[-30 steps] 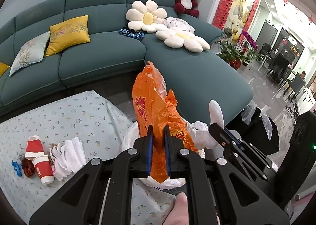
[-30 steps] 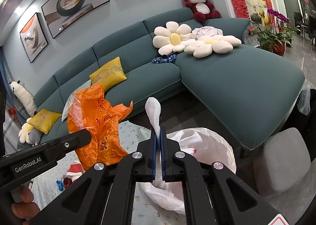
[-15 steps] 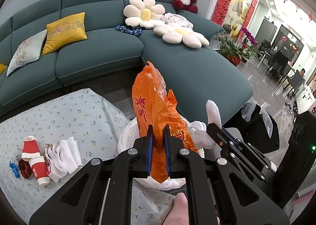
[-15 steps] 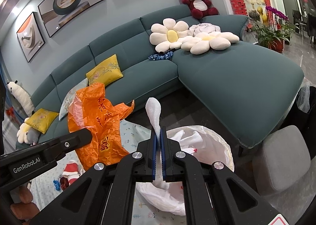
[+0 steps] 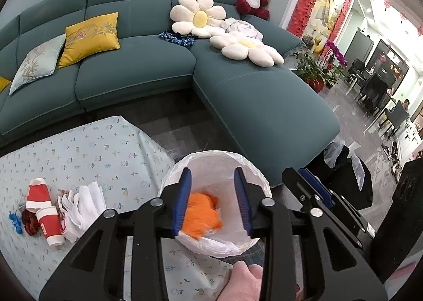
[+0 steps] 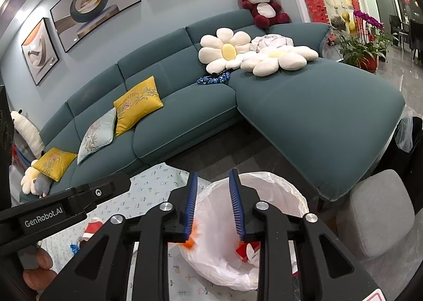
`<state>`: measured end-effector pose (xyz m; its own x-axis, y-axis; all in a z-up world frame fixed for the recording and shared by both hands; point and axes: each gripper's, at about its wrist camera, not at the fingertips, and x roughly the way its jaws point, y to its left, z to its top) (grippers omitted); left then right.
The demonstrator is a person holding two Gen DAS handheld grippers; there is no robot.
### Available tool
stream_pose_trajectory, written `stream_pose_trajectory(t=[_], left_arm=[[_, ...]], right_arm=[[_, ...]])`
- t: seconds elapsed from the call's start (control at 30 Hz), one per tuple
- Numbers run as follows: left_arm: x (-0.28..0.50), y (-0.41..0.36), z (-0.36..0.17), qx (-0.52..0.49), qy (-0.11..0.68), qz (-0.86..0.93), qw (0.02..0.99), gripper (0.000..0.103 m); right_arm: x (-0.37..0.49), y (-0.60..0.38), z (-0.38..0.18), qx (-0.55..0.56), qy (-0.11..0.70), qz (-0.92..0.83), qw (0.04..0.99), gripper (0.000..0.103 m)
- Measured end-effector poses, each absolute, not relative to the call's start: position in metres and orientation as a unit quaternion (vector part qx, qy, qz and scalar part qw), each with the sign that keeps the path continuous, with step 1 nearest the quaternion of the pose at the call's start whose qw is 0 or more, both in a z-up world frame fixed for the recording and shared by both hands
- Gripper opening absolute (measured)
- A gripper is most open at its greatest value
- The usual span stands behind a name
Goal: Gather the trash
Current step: 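Open both grippers over the bin to drop the bag and glove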
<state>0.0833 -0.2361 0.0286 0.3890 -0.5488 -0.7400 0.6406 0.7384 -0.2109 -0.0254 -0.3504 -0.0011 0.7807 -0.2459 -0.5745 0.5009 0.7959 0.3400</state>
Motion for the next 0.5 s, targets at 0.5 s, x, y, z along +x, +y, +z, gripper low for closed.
stream_pose_trajectory(t=[0.5], left_arm=[[0.094, -0.202, 0.035, 0.027, 0.422, -0.336, 0.842, 0.038]], right_arm=[[-0.016, -0.328, 0.013, 0.224, 0.260, -0.191, 0.919, 0.035]])
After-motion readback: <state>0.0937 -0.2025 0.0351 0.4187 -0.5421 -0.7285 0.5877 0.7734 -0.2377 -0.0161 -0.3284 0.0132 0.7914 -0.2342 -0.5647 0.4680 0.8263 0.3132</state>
